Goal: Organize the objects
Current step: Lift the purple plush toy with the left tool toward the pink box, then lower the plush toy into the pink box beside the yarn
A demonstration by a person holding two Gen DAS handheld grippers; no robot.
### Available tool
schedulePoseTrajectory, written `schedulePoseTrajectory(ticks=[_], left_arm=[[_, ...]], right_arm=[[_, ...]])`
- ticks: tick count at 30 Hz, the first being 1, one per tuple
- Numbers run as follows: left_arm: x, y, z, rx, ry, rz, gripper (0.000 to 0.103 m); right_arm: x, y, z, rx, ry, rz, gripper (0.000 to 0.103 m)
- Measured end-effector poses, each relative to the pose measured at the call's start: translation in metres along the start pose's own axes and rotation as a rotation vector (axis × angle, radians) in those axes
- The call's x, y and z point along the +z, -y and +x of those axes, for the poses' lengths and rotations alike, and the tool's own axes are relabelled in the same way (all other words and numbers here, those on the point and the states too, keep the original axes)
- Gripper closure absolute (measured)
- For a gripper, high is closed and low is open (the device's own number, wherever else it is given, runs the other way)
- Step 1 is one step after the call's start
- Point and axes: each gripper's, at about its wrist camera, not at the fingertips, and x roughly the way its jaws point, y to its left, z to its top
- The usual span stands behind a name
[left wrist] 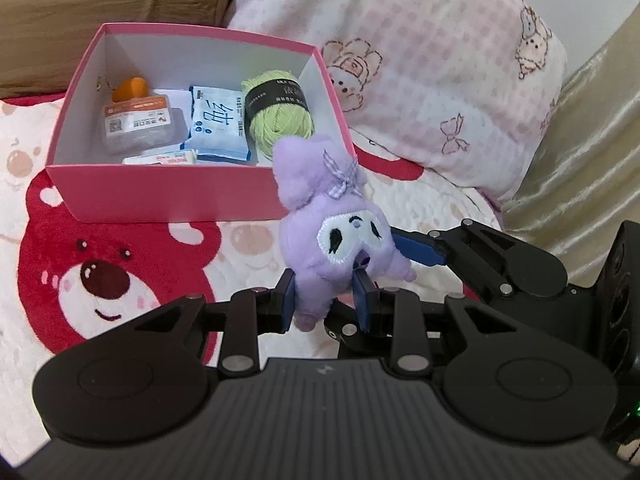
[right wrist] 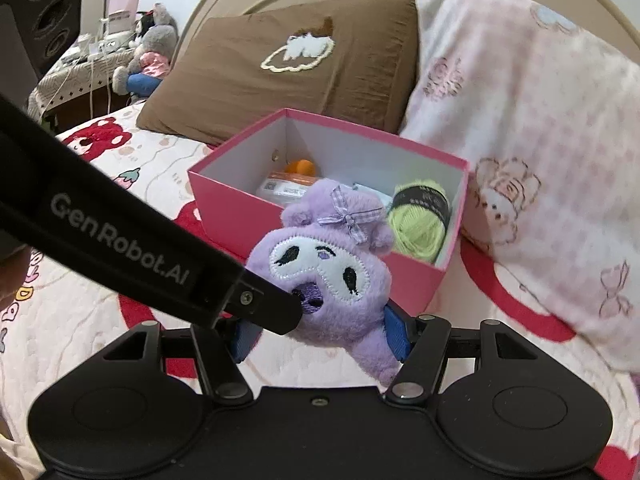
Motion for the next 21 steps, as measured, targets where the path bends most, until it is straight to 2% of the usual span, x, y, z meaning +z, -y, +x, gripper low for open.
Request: schedulePoseTrajectory(ticks=[11,16,21], left_arm=[[0.028,-0.009,-0.012,0.002,0.031,-0.02,0.075],[0.042,-0.008,-0.016,0.034,0.063,-0.024,0.075],[0.06,-0.027,-0.013,0.037,0.075,-0.069,0.074]], right_arm=[[0.04,-0.007,0.002,-0.008,-0.031,-0.072,0.037],[0.057,0.001,0.007,-0.001,-0.021,-0.078,0.037],[0.073,0.002,0.021,0.015,-0.019,-0.128,0.038]])
